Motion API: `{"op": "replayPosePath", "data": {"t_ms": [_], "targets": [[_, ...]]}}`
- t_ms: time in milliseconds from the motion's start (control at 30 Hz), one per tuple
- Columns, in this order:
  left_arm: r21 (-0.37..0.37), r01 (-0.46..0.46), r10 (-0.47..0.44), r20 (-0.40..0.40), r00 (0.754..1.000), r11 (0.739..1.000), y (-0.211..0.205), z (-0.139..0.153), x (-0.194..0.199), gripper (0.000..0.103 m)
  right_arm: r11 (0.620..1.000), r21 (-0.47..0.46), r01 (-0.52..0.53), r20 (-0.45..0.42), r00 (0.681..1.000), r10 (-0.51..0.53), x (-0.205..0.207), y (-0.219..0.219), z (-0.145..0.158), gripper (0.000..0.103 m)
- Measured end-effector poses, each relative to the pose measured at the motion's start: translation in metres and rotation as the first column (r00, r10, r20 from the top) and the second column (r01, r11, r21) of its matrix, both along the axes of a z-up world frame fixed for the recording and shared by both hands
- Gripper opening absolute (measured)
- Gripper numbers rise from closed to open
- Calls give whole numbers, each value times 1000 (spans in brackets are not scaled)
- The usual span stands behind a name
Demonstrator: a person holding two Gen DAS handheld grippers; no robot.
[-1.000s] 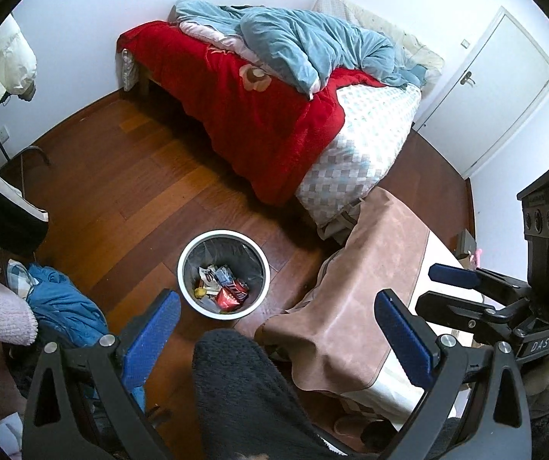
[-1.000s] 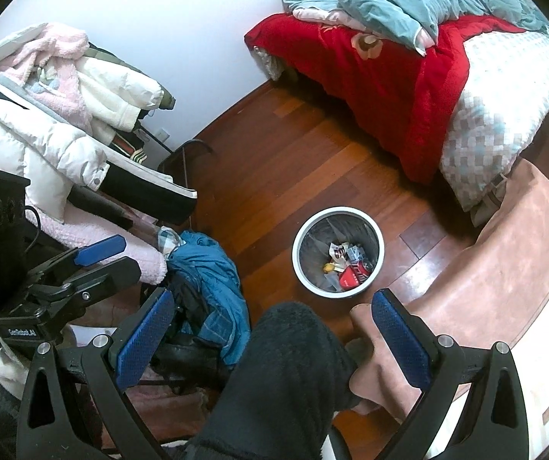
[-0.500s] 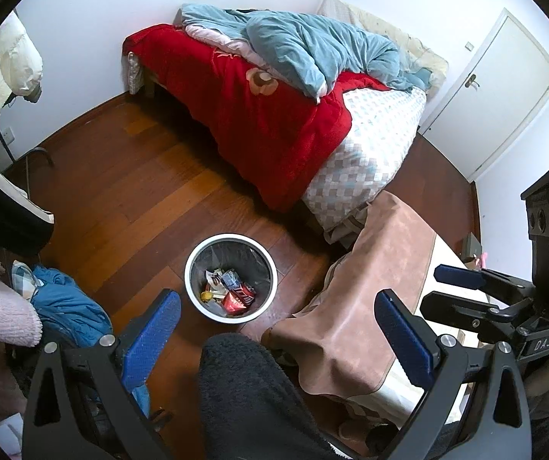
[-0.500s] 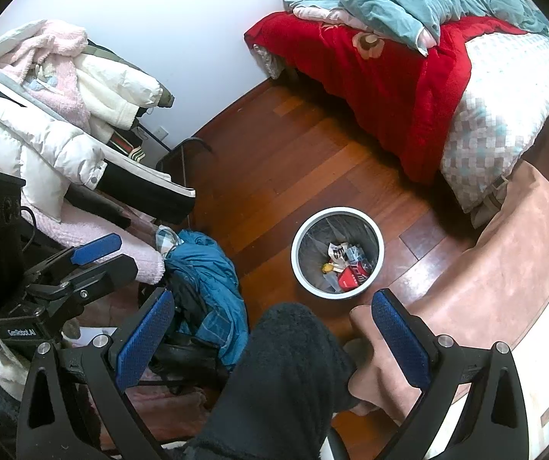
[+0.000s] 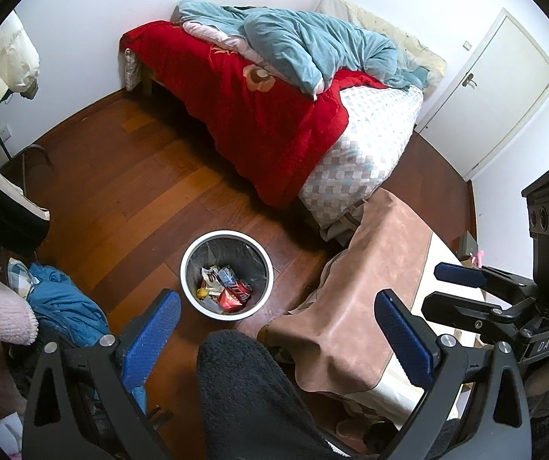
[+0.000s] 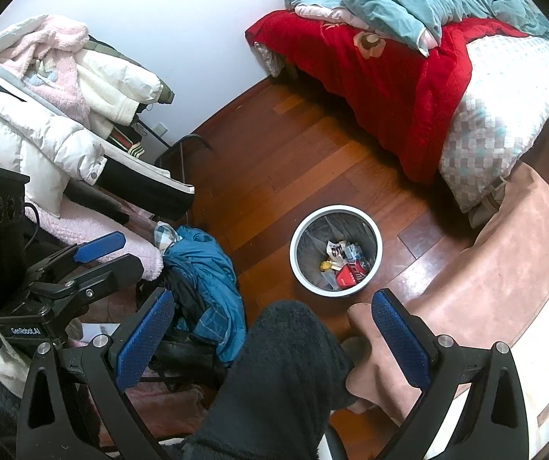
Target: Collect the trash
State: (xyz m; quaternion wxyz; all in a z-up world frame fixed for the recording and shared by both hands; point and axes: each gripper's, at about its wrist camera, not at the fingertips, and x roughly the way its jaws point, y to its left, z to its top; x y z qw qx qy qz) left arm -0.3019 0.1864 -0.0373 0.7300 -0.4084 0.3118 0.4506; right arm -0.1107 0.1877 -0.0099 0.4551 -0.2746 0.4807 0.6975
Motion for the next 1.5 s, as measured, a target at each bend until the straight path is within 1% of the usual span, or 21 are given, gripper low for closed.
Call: {"op": "replayPosePath", "data": {"t_ms": [500,1500], "targets": [[-1,4,-4,5,1000,1000,2,3,-3,103,1000,-3,-29,6,1000,29,2,-9,2,103],[-9,8,-8,13,1000,1000,0,7,-1,103,999,-3,-33,16,999,33,1,-13,3,103]]}}
